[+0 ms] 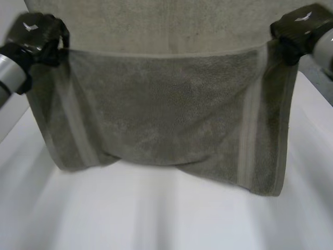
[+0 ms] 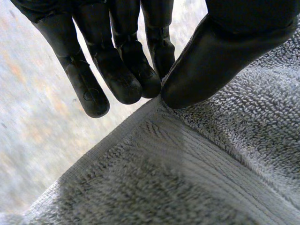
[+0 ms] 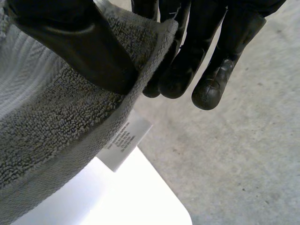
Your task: Fold the towel.
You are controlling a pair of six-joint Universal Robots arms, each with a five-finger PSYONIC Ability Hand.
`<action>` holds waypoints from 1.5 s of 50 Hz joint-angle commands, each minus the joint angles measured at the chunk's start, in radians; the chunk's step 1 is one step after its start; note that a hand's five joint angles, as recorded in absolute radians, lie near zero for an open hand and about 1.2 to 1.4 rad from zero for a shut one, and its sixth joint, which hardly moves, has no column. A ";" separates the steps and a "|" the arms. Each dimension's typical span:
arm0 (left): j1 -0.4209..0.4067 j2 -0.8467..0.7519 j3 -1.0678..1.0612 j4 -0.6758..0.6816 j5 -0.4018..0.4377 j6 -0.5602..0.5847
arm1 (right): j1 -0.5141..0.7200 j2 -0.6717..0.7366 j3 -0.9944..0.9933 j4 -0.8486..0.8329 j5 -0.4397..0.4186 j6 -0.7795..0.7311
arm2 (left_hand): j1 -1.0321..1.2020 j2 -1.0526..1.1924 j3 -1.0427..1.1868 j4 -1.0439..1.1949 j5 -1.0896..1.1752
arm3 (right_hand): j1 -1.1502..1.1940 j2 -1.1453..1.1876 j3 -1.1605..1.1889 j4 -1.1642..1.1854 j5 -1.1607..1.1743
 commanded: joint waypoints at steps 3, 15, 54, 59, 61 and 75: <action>-0.068 -0.313 0.523 -0.035 -0.106 0.001 | 0.041 0.287 -0.418 -0.149 0.119 -0.035 | 0.128 0.050 0.051 0.036 0.078 | 0.070 0.092 0.068 0.058 0.051; -0.080 -0.278 0.829 0.073 -0.191 -0.099 | 0.038 0.190 -0.436 -0.426 0.120 0.017 | 0.128 0.050 0.051 0.036 0.078 | 0.070 0.092 0.068 0.058 0.051; -0.066 -0.270 -0.343 0.327 -0.033 0.242 | -0.041 0.016 0.661 -0.588 -0.141 -0.009 | 0.128 0.050 0.051 0.036 0.078 | 0.070 0.092 0.068 0.058 0.051; -0.063 -0.296 -0.349 0.358 -0.039 0.255 | -0.093 -0.057 0.721 -0.605 -0.089 0.060 | 0.128 0.050 0.051 0.036 0.078 | 0.070 0.092 0.068 0.058 0.051; -0.063 -0.315 -0.347 0.375 -0.042 0.257 | -0.108 -0.060 0.727 -0.607 -0.074 0.092 | 0.076 -0.003 -0.001 -0.016 0.026 | 0.070 0.092 0.068 0.058 0.051; -0.066 -0.344 -0.331 0.428 -0.147 0.257 | -0.154 -0.050 0.741 -0.608 -0.066 0.136 | -0.403 -0.481 -0.479 -0.495 -0.453 | 0.070 0.092 0.068 0.058 0.051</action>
